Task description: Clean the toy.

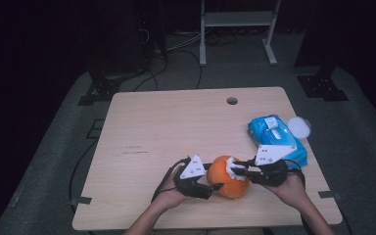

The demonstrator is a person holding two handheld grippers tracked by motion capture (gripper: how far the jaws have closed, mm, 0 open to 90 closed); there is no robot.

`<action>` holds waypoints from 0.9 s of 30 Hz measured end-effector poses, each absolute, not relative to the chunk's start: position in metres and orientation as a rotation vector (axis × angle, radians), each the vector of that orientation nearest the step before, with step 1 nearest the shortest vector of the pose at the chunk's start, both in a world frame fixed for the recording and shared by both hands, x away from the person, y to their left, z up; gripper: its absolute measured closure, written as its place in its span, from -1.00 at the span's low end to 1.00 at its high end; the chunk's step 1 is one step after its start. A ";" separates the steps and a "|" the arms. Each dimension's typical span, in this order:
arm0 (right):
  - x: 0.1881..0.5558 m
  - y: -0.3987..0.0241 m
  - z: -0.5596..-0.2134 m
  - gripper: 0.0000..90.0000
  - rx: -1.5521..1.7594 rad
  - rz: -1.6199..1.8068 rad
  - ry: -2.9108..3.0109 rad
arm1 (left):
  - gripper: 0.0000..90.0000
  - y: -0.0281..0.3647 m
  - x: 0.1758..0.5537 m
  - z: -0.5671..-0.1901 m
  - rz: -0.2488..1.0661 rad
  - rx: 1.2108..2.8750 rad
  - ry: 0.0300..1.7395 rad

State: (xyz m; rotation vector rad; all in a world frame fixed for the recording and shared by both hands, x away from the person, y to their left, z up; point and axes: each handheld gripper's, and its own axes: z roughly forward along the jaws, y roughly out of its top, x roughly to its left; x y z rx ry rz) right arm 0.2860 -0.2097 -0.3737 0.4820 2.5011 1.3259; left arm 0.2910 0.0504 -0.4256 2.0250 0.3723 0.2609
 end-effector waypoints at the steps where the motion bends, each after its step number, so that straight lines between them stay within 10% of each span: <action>1: 0.285 -0.211 -0.374 0.71 0.489 1.328 2.498 | -0.28 0.049 0.291 -0.425 0.260 2.020 0.374; 27: 0.273 -0.183 -0.375 0.71 0.353 1.242 2.524 | -0.31 0.047 0.297 -0.430 0.250 2.025 0.462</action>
